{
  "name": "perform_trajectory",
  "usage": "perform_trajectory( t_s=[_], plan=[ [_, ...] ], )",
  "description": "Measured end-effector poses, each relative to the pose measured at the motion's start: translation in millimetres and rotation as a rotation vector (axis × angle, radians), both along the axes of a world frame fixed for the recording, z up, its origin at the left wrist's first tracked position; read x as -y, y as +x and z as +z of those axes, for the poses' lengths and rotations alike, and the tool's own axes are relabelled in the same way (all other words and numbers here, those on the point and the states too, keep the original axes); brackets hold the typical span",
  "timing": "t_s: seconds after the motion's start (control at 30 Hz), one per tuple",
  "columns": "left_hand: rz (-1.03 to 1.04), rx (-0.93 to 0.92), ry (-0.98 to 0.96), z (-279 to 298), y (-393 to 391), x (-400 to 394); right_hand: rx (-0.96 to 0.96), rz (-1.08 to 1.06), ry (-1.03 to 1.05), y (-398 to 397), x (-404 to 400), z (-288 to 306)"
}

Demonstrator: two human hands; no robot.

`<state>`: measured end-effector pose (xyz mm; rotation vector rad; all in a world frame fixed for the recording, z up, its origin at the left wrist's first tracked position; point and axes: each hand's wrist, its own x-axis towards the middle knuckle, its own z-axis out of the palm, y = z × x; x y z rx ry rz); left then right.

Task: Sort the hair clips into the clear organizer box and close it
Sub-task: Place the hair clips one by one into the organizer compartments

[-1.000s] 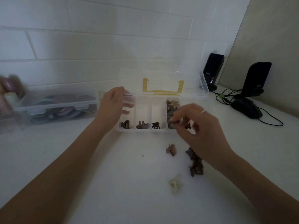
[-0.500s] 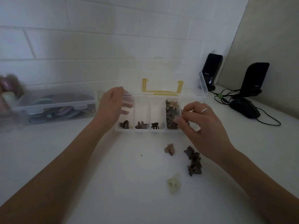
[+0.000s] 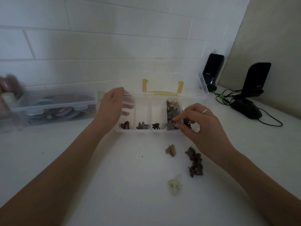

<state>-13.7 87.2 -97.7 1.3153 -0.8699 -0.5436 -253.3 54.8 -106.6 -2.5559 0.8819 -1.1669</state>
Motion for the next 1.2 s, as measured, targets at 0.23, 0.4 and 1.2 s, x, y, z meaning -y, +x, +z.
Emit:
perform_trajectory(
  t_s=[0.23,0.4,1.2],
  plan=[
    [0.0,0.017,-0.001,-0.4,0.8,0.1,-0.003,0.045,-0.052,2.0,-3.7,-2.2],
    [-0.004,0.011,-0.008,0.1,-0.3,-0.8,-0.026,-0.022,-0.067,3.6,-6.2,-1.4],
    [-0.01,-0.002,0.001,-2.0,2.9,1.2,-0.022,-0.247,-0.184,8.3,-5.2,-0.4]
  ],
)
